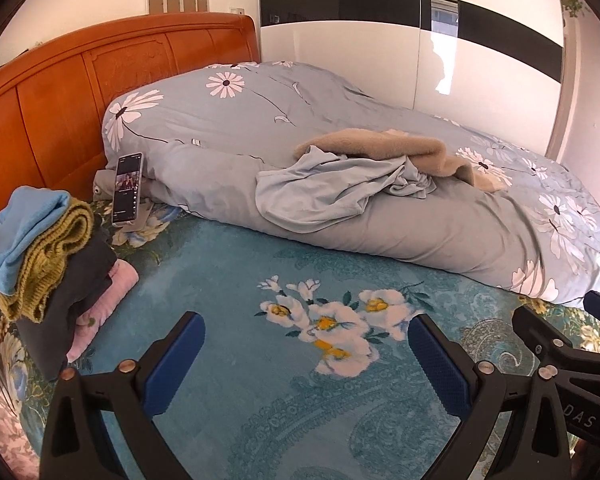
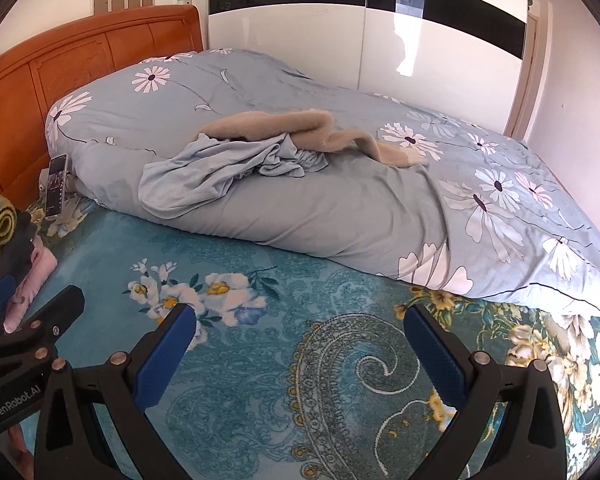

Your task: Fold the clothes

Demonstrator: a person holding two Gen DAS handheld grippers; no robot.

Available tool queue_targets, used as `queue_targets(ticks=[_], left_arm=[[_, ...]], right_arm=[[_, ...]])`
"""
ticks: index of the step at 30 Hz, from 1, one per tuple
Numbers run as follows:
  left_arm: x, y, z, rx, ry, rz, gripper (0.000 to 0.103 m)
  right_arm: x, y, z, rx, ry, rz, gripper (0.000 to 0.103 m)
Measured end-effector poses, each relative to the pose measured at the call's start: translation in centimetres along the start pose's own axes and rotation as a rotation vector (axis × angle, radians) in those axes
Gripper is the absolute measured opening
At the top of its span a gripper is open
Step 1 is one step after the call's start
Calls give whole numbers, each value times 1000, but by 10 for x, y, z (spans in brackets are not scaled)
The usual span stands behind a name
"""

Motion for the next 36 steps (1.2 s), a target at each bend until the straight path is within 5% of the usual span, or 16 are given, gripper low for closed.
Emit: queue_targets(ticks=[20, 36], left_arm=[[7, 5, 4, -11, -24, -11, 103], [29, -5, -28, 84, -72, 83, 103]], right_arm=[[13, 11, -5, 8, -7, 40, 103], [17, 1, -32, 31, -31, 58, 103]])
Point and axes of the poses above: each gripper's, at about its wrist camera, not at the fingertips, and z roughly against the way its jaws point, x to its left, y to its underside, the point moved 3 cm from there along -z, roughly the way its jaws point, and after that the axes turned 9 degrees about z, right-handed, at the moved point
